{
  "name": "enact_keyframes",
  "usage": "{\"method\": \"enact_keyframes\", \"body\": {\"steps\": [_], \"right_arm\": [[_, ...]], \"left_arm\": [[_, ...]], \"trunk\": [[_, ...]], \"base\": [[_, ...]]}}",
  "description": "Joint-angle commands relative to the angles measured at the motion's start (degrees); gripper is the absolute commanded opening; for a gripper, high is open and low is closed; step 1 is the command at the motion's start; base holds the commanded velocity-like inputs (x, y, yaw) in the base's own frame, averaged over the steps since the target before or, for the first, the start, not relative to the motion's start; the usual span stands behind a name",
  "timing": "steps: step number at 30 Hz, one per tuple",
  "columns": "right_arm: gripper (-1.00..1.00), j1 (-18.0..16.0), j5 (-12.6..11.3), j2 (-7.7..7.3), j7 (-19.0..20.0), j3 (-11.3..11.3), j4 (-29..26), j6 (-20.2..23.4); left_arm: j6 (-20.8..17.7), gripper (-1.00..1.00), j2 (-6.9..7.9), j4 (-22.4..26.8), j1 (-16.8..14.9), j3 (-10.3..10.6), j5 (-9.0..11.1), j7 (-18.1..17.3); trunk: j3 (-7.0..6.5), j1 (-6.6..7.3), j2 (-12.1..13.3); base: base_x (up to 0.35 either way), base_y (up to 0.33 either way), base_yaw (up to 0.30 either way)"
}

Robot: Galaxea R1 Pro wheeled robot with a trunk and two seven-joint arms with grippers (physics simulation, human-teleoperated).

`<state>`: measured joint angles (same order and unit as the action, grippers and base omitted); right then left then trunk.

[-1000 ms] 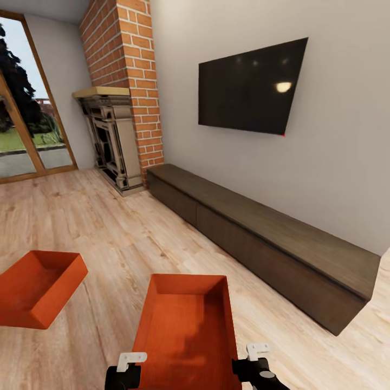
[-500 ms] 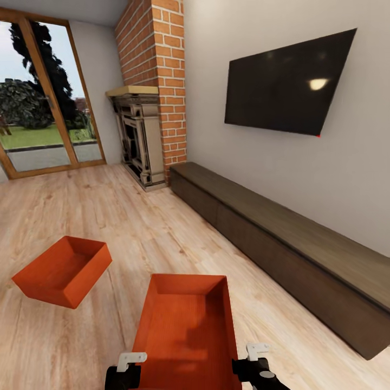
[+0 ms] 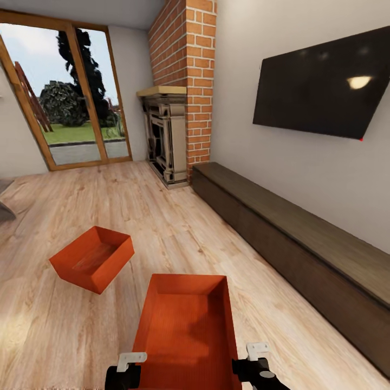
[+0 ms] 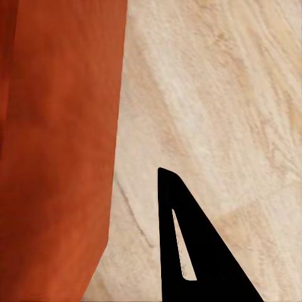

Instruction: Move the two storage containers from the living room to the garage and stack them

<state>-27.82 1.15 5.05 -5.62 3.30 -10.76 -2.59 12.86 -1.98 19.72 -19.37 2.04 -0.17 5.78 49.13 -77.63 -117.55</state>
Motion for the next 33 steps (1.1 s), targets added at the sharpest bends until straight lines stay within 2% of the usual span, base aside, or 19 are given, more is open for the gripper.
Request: {"method": "enact_keyframes", "body": {"steps": [1, 11, 33], "right_arm": [[-1.0, -0.04, 0.29, -0.04, -0.62, 0.05, 0.04, -0.13], [-1.0, -0.04, 0.34, -0.04, -0.62, 0.05, 0.04, -0.13], [-1.0, -0.04, 0.28, -0.04, -0.62, 0.05, 0.04, -0.13]], "left_arm": [[0.22, -1.0, 0.05, -0.03, -0.07, -0.37, 0.06, 0.9], [0.2, -1.0, 0.05, -0.03, -0.06, -0.37, 0.06, 0.9], [0.22, -1.0, 0.05, -0.03, -0.05, -0.37, 0.05, 0.9]], "trunk": [[0.05, 0.01, -0.02], [0.05, 0.01, -0.02], [0.05, 0.01, -0.02]], "base": [[0.0, 0.0, 0.121], [0.0, 0.0, 0.103], [0.0, 0.0, 0.284]]}}
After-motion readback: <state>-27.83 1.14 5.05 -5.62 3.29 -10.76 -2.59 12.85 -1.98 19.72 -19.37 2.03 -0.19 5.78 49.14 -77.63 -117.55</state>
